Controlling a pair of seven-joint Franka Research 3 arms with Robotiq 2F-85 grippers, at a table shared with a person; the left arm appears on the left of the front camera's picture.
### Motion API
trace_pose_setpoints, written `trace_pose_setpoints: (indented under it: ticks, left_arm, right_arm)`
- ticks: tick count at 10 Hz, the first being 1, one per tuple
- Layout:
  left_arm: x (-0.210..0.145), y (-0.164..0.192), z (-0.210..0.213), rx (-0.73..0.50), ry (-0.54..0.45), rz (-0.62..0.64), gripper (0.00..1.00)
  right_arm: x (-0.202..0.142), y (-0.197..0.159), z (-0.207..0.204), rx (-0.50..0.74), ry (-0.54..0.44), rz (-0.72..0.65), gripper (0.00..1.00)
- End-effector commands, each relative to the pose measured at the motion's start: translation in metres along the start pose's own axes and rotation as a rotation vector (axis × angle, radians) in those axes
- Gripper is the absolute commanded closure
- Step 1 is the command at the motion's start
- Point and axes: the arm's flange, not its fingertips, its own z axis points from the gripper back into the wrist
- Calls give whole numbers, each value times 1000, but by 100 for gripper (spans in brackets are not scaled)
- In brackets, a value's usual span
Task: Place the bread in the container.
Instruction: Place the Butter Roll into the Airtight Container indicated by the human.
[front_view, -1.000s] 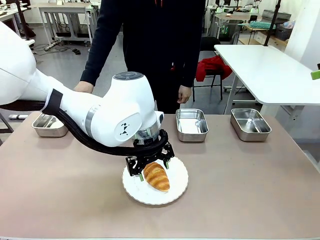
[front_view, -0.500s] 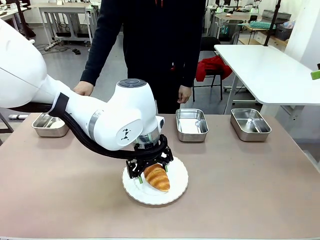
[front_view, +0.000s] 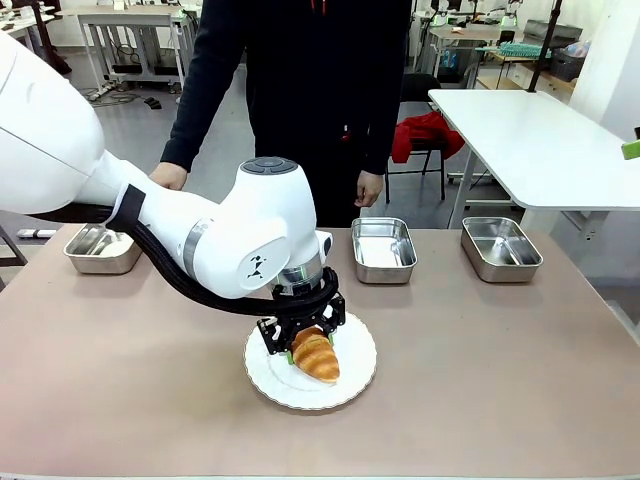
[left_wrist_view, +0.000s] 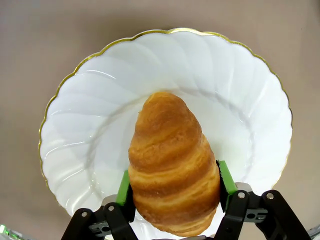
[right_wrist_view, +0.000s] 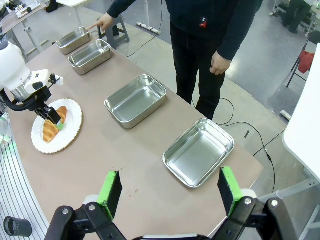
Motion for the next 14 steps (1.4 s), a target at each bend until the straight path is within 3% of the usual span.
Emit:
trace_pose_setpoints:
  ticks: [1,2,3,7,12,14]
  left_arm:
    - [1,-6,-7,14,-32,3,58]
    - [2,-8,-5,30,-43,-5,44]
    - [0,0,0,1,-3,-5,44]
    - [0,-1,2,5,-6,-12,44]
    - [65,42,113,-89,-10,-200,44]
    - [105,72,168,-96,-44,-346,44]
  right_arm:
    - [1,1,0,5,-19,3,0]
    - [1,1,0,5,-19,3,0]
    - [1,1,0,5,-19,3,0]
    - [1,1,0,5,-19,3,0]
    - [1,1,0,5,-19,3,0]
    - [1,1,0,5,-19,3,0]
